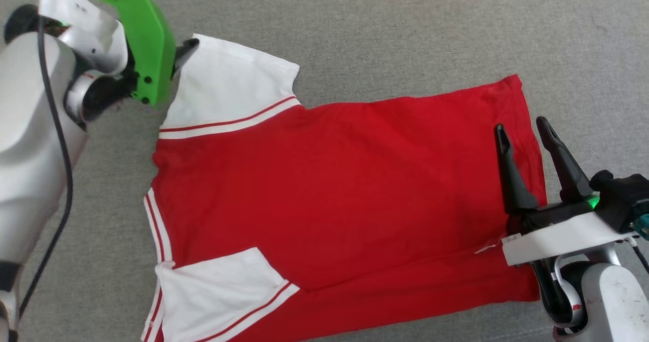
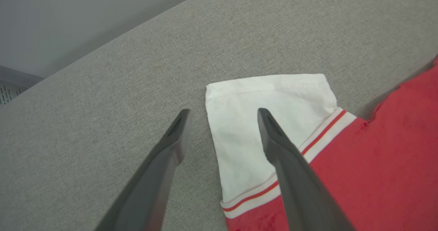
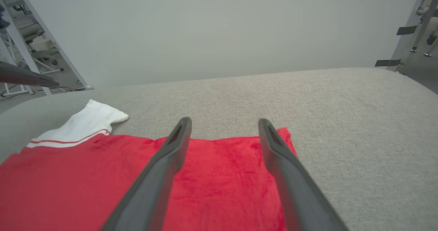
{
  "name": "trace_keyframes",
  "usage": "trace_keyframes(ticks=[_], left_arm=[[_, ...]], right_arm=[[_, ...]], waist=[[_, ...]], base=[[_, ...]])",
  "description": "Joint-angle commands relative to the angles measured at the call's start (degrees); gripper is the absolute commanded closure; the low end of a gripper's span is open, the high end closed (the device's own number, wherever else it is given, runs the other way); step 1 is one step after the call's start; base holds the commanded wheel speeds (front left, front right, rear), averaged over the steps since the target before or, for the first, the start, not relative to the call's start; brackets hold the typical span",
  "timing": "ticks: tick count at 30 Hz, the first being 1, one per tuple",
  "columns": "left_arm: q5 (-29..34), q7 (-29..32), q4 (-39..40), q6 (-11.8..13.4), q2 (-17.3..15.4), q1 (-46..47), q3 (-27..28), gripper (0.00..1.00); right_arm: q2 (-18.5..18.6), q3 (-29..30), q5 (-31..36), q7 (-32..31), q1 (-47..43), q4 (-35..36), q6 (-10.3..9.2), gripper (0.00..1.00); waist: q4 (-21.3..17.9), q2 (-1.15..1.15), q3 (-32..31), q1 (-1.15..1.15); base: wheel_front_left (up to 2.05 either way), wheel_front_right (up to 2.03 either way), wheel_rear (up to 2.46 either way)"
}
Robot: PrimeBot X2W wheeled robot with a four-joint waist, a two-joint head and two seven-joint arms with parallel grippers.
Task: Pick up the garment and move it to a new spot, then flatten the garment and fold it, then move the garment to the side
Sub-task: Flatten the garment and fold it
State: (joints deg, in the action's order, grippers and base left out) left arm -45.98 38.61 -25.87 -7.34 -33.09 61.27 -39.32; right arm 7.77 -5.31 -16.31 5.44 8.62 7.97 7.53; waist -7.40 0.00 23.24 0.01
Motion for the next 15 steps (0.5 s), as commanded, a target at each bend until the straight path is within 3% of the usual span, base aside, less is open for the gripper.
trace_keyframes(ticks=[1, 15], left_arm=[[-1.6, 1.9, -4.3, -0.1, -0.8, 3.4, -1.0, 0.0], [-3.7, 2.4, -17.3, -0.1, 0.0, 8.9, -4.2, 0.0]], right_arm=[[-0.3, -1.1, -0.2, 0.6, 1.8, 0.7, -0.04, 0.0], [-0.8, -3.0, 0.0, 1.9, 3.5, 0.0, -0.04, 0.0]], waist=[[-4.3, 0.0, 4.5, -0.01], [-6.2, 0.0, 8.3, -0.01]], base=[[0.0, 0.0, 0.0], [0.0, 0.0, 0.0]])
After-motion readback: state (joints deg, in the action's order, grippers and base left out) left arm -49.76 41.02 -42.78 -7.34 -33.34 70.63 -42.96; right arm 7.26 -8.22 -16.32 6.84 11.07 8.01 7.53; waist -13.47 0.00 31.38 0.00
